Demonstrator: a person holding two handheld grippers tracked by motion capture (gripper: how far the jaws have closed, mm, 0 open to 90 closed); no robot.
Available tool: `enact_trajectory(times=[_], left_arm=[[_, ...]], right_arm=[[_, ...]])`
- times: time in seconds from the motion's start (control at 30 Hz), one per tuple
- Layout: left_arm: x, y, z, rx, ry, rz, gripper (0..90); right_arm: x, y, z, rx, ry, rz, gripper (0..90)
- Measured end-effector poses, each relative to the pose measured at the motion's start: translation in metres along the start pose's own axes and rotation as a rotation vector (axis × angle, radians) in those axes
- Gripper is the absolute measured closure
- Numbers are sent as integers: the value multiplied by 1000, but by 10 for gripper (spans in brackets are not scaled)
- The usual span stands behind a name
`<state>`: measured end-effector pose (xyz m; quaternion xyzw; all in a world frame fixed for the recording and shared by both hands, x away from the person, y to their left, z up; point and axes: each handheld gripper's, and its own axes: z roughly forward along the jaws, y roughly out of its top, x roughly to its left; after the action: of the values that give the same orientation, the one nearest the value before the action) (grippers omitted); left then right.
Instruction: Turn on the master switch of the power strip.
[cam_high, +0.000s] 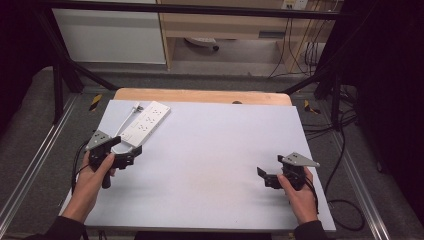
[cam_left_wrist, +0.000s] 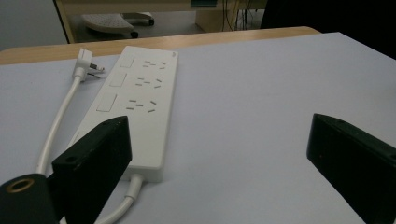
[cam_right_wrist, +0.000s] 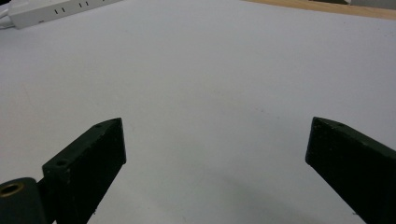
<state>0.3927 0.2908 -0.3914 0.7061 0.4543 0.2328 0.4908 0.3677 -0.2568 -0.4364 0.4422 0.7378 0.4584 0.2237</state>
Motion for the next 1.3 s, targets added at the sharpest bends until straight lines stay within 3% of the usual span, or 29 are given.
enact_trajectory(times=[0.33,0.77,1.3], left_arm=[[-2,-9,-14,1,-3,3,67],[-1,-29,-27,-2,-1,-28,69],[-4,-46,-46,-44,-3,-51,77]], right_arm=[[0,0,0,2,0,-4,54],[1,0,0,4,0,-4,53],[0,-1,0,10,-1,-2,50]])
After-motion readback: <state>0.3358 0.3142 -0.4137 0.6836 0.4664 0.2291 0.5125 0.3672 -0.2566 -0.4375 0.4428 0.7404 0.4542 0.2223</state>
